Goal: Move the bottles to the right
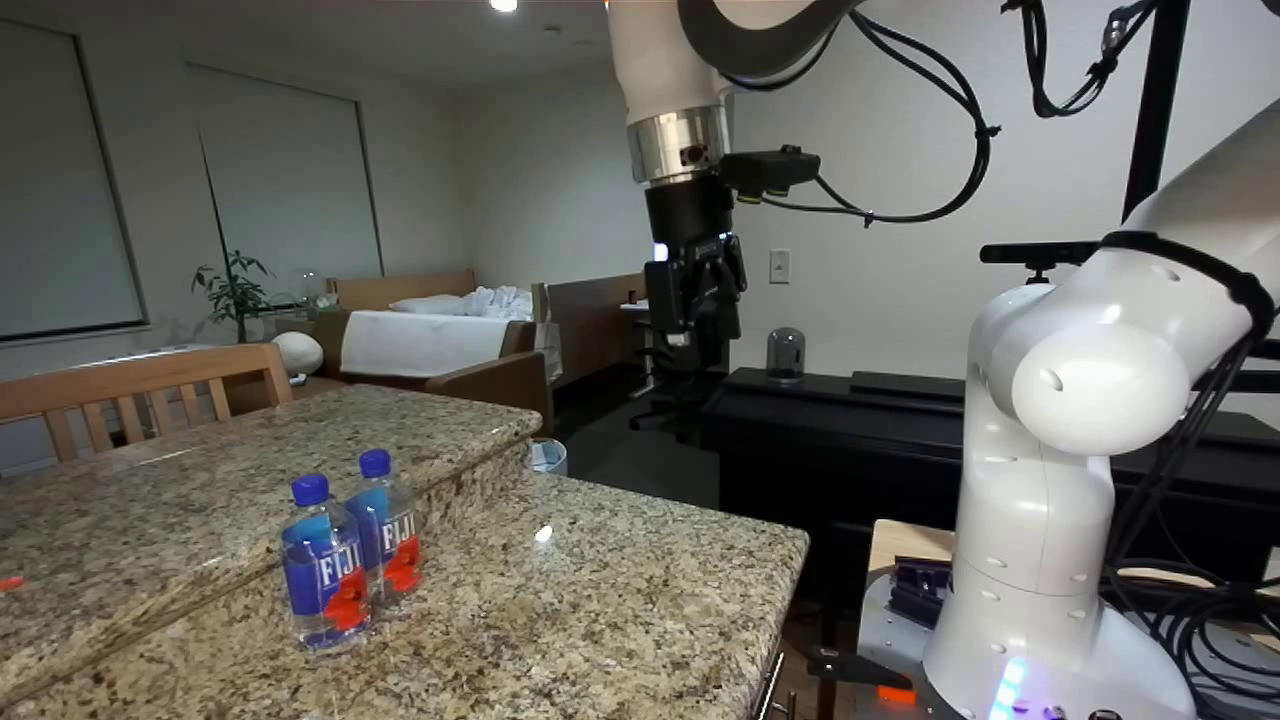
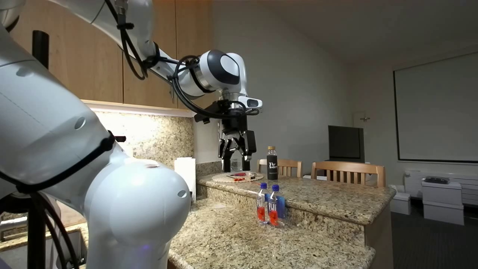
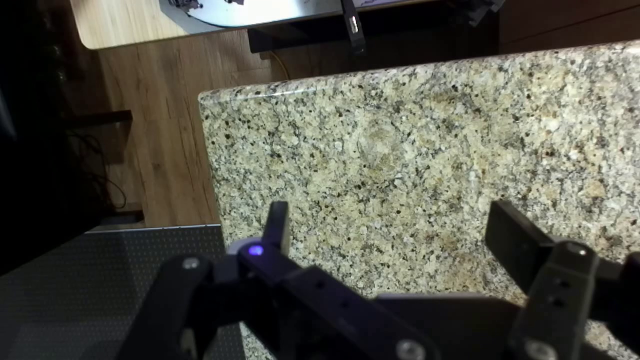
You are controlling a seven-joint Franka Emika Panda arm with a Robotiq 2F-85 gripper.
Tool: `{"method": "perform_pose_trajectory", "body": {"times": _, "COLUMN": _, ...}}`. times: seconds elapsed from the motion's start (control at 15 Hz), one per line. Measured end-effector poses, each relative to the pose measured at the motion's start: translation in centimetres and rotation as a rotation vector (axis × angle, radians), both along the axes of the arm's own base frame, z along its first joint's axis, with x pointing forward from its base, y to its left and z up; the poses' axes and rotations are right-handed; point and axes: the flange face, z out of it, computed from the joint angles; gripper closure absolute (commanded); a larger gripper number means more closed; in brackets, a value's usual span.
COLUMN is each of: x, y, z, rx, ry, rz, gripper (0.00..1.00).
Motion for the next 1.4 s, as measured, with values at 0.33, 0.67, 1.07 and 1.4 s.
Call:
{"method": "perform_pose_trajectory", "body": {"times": 0.33, "x": 0.00, "y": 0.00, "z": 0.00, "rx": 0.000, "ry": 0.000, "rz": 0.000, "gripper": 0.00}}
{"method": "perform_pose_trajectory", "body": {"times": 0.67, "x": 0.00, "y": 0.00, "z": 0.00, "rx": 0.000, "ry": 0.000, "rz": 0.000, "gripper": 0.00}}
{"method": "perform_pose_trajectory", "body": {"times": 1.07, "x": 0.05, "y": 0.01, "z": 0.03, "rx": 0.001, "ry": -0.004, "rz": 0.000, "gripper": 0.00}}
{"method": "perform_pose_trajectory", "body": {"times": 1.4, "x": 0.91, "y": 0.26, "z": 0.62, "rx": 0.019, "ry": -0.081, "rz": 0.008, "gripper": 0.00}}
